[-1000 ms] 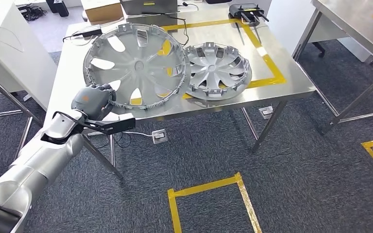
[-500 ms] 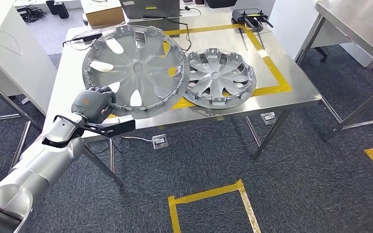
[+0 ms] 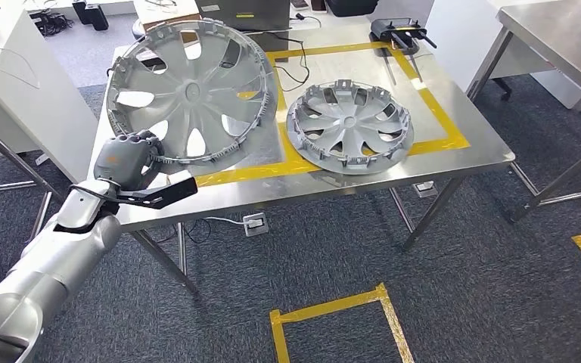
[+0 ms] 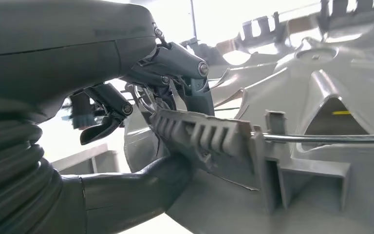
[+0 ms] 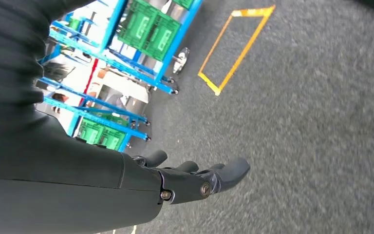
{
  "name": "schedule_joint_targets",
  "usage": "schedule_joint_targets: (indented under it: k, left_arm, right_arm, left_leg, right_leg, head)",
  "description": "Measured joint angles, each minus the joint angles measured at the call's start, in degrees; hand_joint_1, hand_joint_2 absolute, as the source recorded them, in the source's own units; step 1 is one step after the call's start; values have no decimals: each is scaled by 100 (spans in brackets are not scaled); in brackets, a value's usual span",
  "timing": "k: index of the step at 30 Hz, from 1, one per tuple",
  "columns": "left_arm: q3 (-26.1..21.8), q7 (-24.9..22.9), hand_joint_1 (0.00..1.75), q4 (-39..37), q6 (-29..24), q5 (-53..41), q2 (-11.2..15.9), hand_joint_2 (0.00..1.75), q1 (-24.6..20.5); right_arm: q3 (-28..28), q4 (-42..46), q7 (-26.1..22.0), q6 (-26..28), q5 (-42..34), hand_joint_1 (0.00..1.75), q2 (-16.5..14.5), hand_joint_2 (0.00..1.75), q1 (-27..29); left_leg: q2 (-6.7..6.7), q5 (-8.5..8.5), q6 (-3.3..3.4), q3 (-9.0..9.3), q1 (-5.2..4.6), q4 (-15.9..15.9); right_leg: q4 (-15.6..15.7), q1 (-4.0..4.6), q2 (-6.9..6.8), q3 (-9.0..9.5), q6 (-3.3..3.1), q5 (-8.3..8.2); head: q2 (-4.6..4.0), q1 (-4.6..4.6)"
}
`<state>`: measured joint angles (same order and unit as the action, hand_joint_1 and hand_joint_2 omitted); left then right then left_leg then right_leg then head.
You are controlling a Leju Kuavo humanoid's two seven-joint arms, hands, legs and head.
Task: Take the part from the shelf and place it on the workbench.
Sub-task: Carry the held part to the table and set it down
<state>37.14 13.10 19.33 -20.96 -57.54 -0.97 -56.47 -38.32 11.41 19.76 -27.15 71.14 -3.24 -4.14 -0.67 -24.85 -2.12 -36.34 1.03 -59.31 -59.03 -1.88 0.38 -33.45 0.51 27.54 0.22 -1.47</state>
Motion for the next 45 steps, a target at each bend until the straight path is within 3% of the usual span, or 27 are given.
schedule_joint_targets:
  k: [5, 14, 18, 28, 45]
  left_arm:
    - [-102, -49, 175, -20, 43, 9, -31, 175, 26]
    - [-146, -50, 175, -20, 125, 45, -46, 175, 25]
    - [-235, -362, 175, -31, 321, 139, -67, 175, 16]
    - [-631, -2059, 175, -274, 826, 39, 253, 175, -442]
    - [-717, -2191, 175, -495, 909, -168, 388, 175, -597]
  right_arm:
    - [0, 0, 16, 0, 2, 0, -3, 175, -19]
    - [0, 0, 19, 1, 2, 0, -6, 175, -21]
    - [0, 0, 14, 1, 3, 0, -6, 175, -21]
    - [-1, 0, -82, 1, 71, 0, -36, 175, -18]
    - [-4, 0, 68, 1, 44, 0, -102, 175, -41]
  left_leg:
    - [-50, -14, 84, 2, -10, 0]
    - [-42, -1, 139, 2, -34, -6]
    - [-40, 6, 141, 4, -33, -6]
    - [-11, 14, 131, 8, -28, -5]
    - [-30, 17, 126, 0, -25, -4]
  right_leg:
    - [124, -2, -41, 87, 4, -24]
    - [171, -19, -41, 99, 169, -58]
    - [155, -17, -39, 91, 176, -57]
    - [118, -2, -12, 62, 177, -55]
    - [118, -9, -26, 67, 175, -51]
  head:
    - [0, 1]
    - [0, 0]
    - [0, -2]
    - [0, -2]
    - [0, -2]
